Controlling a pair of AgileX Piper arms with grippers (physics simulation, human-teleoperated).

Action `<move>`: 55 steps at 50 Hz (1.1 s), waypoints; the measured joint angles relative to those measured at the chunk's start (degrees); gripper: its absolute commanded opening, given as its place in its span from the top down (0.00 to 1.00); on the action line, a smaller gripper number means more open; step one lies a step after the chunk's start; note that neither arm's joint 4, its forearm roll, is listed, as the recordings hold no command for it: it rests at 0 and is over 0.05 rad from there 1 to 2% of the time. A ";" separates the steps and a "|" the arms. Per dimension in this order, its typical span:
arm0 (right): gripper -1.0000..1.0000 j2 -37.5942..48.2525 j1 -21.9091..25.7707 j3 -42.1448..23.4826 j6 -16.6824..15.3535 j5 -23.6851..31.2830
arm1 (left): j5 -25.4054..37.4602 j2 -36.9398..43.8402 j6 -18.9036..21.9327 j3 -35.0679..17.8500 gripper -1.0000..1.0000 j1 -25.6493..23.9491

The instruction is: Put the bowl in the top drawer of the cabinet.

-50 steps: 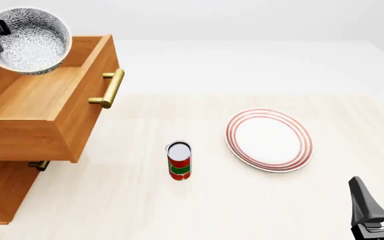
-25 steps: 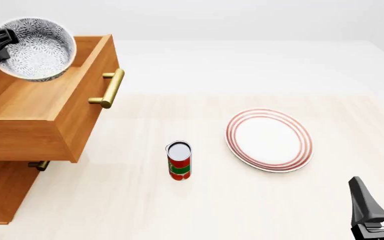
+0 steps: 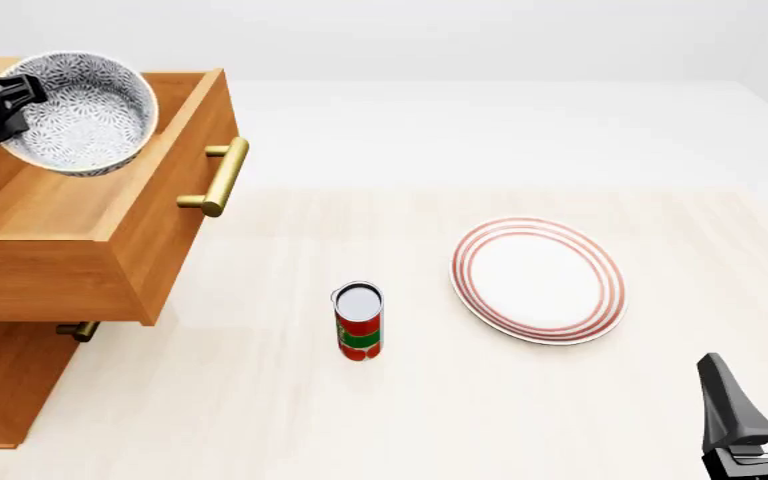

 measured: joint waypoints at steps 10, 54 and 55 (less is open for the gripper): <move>0.00 0.00 0.00 0.00 0.00 0.00 | -0.38 0.34 0.26 0.51 1.00 0.22; 0.00 0.00 0.00 0.00 0.00 0.00 | -3.08 3.56 0.73 1.86 1.00 0.74; 0.00 0.00 0.00 0.00 0.00 0.00 | -3.16 3.56 0.73 1.89 1.00 0.74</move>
